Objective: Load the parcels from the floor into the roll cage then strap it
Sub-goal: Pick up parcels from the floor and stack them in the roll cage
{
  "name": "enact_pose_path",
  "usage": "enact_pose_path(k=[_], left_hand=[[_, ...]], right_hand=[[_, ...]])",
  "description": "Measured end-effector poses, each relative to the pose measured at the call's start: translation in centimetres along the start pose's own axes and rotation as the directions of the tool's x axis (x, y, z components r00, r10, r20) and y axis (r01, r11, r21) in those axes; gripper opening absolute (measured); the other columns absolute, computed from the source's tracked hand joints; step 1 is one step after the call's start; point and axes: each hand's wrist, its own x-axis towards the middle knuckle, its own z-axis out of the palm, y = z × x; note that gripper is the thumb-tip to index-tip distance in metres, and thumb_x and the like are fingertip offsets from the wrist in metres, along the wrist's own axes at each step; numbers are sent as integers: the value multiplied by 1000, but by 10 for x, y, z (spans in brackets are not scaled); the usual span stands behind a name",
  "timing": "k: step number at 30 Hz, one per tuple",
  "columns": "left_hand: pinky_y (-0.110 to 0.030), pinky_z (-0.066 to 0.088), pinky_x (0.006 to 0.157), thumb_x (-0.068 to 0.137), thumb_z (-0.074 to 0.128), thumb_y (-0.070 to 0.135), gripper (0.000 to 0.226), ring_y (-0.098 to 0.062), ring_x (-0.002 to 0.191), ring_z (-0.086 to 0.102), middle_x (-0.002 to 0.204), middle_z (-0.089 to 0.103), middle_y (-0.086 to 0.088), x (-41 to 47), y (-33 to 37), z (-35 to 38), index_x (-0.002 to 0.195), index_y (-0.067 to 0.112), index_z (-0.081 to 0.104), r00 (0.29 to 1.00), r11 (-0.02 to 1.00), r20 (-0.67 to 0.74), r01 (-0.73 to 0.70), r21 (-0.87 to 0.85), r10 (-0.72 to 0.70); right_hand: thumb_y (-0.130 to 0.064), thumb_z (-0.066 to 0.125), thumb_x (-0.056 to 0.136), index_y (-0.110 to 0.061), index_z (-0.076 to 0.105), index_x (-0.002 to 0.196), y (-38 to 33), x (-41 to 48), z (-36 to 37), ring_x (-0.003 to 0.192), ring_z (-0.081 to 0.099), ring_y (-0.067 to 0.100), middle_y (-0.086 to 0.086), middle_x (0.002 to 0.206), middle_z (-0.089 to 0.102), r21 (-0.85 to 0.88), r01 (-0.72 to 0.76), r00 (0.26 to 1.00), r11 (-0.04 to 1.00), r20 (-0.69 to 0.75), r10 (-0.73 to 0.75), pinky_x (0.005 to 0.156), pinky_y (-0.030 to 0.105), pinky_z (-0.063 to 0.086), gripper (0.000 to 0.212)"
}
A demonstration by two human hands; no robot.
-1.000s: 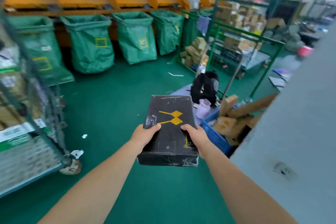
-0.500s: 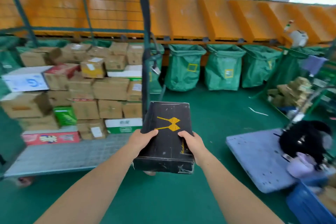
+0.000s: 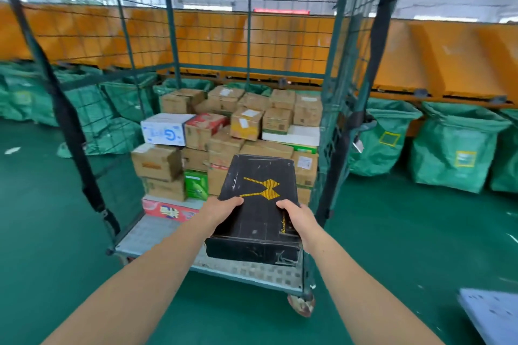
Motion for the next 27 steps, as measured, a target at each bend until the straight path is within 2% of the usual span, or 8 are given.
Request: enact_pose_path(k=[4, 7, 10, 13, 16, 19, 23, 27], left_hand=[[-37, 46, 100, 56, 74, 59, 97, -28, 113, 57, 129, 58, -9, 45, 2, -36, 134, 6, 50, 998, 998, -31, 53, -16, -54], [-29, 45, 91, 75, 72, 48, 71, -25, 105, 57, 124, 60, -9, 87, 11, -61, 129, 6, 54, 992, 995, -84, 96, -25, -98], [-20, 29, 73, 92, 62, 32, 36, -17, 94, 46, 113, 54, -3, 137, 29, -86, 116, 7, 55, 988, 992, -105, 110, -63, -116], [-28, 38, 77, 89, 66, 33, 42, -22, 88, 53, 109, 57, -9, 193, 53, -109, 119, 4, 58, 979, 991, -162, 112, -72, -123], [-29, 48, 73, 86, 67, 35, 43, -25, 86, 62, 101, 65, -9, 250, 76, -130, 115, 2, 63, 973, 991, -195, 115, -67, -126], [-36, 56, 76, 83, 67, 38, 44, -30, 88, 69, 101, 71, -12, 301, 91, -147, 113, 5, 64, 973, 984, -174, 134, -116, -153], [-34, 56, 71, 83, 65, 44, 42, -30, 87, 70, 101, 71, -12, 349, 104, -158, 105, 9, 63, 965, 974, -169, 176, -144, -200], [-42, 57, 88, 68, 69, 53, 51, -30, 90, 69, 100, 72, -10, 409, 113, -172, 98, 12, 66, 967, 980, -186, 149, -131, -172]], right_hand=[[-32, 66, 92, -11, 52, 127, -18, 50, 41, 94, 60, 19, 7, 114, 64, -46, -9, 999, 999, 46, 11, 62, 25, 41, 43], [-35, 71, 88, -8, 59, 124, -33, 99, 79, 95, 62, 23, 9, 113, 67, -103, -25, 998, 994, 55, 31, 66, 27, 44, 47], [-47, 78, 76, -14, 66, 121, -56, 155, 115, 99, 65, 20, 4, 113, 70, -121, -20, 993, 992, 116, 34, 82, 33, 52, 56], [-40, 78, 83, -17, 65, 104, -88, 212, 146, 94, 64, 21, 4, 103, 69, -81, -44, 984, 996, 171, 57, 85, 33, 50, 34], [-56, 85, 61, -21, 64, 120, -112, 278, 172, 107, 66, 26, 4, 119, 70, -81, -58, 975, 995, 208, 73, 100, 44, 51, 72], [-44, 66, 92, -17, 60, 131, -140, 325, 195, 122, 59, 27, 4, 133, 63, -74, -35, 979, 997, 198, 49, 107, 42, 45, 48], [-39, 59, 98, -15, 56, 134, -165, 367, 219, 123, 56, 27, 4, 134, 60, -77, -53, 986, 996, 153, 65, 94, 37, 45, 43], [-40, 58, 98, -14, 59, 132, -181, 421, 241, 108, 60, 24, 6, 131, 63, -47, -67, 989, 997, 132, 73, 69, 32, 43, 43]])
